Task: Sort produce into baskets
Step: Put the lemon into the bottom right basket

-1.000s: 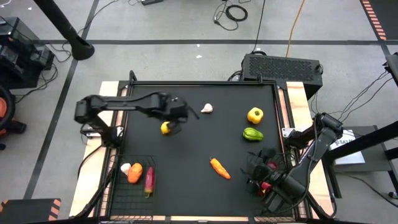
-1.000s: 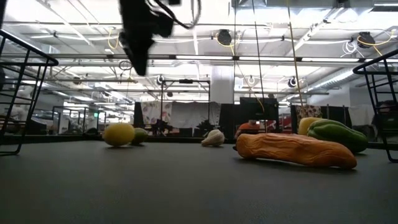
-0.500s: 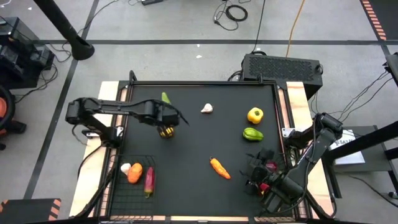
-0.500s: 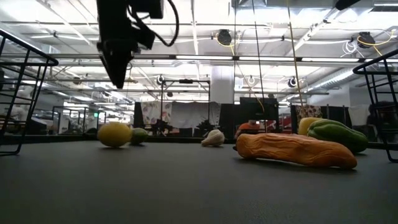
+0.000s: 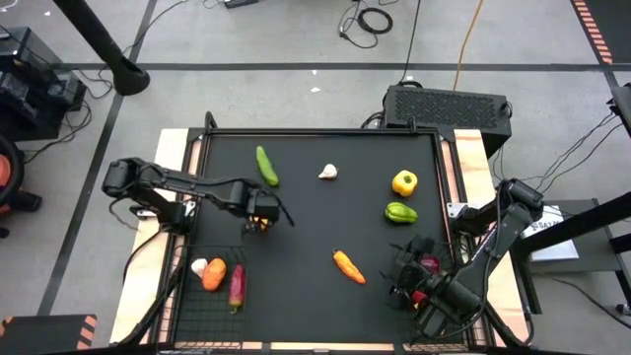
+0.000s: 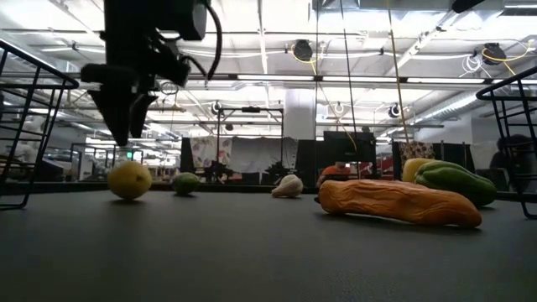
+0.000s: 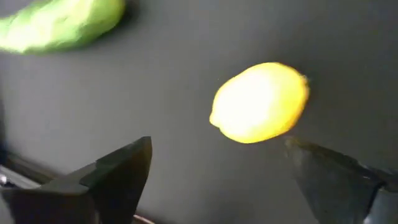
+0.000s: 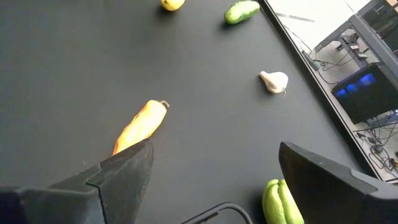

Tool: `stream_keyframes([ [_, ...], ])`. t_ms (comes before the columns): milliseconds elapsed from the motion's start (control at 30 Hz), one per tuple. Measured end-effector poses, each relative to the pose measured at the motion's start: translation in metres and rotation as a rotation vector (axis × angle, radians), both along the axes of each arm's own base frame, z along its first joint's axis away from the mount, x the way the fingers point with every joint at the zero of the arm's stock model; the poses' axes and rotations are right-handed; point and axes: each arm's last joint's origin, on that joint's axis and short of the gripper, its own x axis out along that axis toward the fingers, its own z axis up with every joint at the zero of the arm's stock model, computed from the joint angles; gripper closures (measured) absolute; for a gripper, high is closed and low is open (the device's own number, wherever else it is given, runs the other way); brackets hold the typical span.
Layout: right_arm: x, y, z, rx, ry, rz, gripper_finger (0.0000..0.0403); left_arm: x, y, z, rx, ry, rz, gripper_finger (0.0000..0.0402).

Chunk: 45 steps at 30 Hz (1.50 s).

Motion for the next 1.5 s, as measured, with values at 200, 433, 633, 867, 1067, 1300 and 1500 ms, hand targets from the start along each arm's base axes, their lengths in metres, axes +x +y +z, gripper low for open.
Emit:
stream_keyframes([
  [200,0.0,0.0,0.0,0.0,-0.002,0.0,0.0067,-0.002,-0.02,0.001,-0.002,0.022,-0.194,0.0013],
  [433,0.0,0.0,0.0,0.001,-0.006,0.0,0.0067,-0.001,-0.033,0.001,-0.004,0.027,-0.392,0.0013],
  [633,0.001,0.0,0.0,0.0,-0.005,0.005,0.0067,-0.003,-0.033,-0.004,-0.015,0.073,-0.445,0.0013],
  [867,0.001,0.0,0.0,-0.004,-0.002,0.011,0.0067,0.001,-0.028,-0.006,-0.046,0.064,-0.515,0.0014],
  [1067,0.001,0.001,0.0,-0.008,0.001,0.016,0.0067,0.003,-0.019,-0.006,-0.105,0.072,-0.505,0.0049],
  [1300,0.001,0.0,0.0,-0.011,-0.002,0.016,0.0067,0.007,-0.019,0.015,-0.21,0.03,-0.346,0.0085],
  [1500,0.001,0.0,0.0,-0.013,-0.001,0.016,0.0067,0.008,-0.006,0.018,-0.121,0.007,-0.116,0.0089],
])
